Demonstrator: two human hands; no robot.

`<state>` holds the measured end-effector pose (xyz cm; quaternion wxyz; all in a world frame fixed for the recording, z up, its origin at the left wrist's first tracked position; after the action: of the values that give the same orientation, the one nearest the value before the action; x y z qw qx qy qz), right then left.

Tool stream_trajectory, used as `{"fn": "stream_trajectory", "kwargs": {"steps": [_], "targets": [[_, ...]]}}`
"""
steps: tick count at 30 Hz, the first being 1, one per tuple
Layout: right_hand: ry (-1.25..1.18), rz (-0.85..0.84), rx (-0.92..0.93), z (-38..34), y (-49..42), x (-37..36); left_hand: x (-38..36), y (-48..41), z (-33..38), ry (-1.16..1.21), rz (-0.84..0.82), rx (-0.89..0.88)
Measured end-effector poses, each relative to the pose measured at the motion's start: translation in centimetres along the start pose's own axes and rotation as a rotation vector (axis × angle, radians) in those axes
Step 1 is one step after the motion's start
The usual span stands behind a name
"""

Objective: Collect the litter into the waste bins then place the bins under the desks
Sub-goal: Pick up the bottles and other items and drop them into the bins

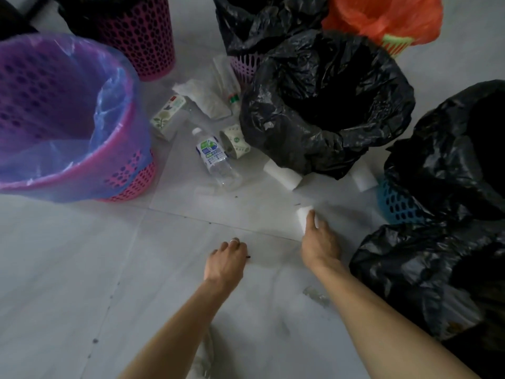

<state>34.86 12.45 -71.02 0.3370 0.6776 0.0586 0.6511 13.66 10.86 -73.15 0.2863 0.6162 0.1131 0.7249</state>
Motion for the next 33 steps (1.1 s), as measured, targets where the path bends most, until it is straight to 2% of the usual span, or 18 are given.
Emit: {"fn": "stream_trajectory", "kwargs": {"steps": [5,10,13,16,19,22,25,29,33], "targets": [[0.015,-0.022,0.012,-0.9,1.0,0.1,-0.3,1.1,0.8,-0.057,-0.032,-0.010],[-0.032,-0.192,0.037,-1.5,2.3,2.2,1.1,2.6,-1.4,-0.008,-0.076,0.073],[-0.120,-0.266,0.035,-1.6,3.2,5.1,4.3,3.6,-2.7,0.100,-0.024,0.133],[-0.393,-0.216,0.066,-1.6,5.2,9.6,9.7,4.8,-2.5,0.266,0.105,0.143],[-0.743,-0.077,0.143,-0.1,8.5,15.0,16.0,6.5,0.2,0.382,0.268,0.088],[-0.989,0.127,0.240,4.4,13.6,19.2,21.2,8.6,5.3,0.483,0.381,-0.028],[-1.163,0.254,0.227,10.6,19.0,20.2,23.9,10.9,11.9,0.517,0.411,-0.194],[-1.273,0.388,0.081,18.0,23.1,18.2,23.4,12.9,20.1,0.464,0.342,-0.432],[-1.169,0.403,-0.105,23.0,24.7,14.2,20.4,14.2,26.1,0.302,0.275,-0.605]]}}
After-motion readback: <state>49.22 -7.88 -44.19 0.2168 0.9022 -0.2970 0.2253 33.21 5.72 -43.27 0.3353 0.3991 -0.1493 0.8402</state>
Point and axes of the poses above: each hand's wrist, its own y-axis away from the middle knuckle, its own x-axis out of the back of the hand, z = x × y, the point moved 5 cm from there along -y, towards the middle knuckle, and after that the axes turned 1 degree about y, right-handed, at the moved point
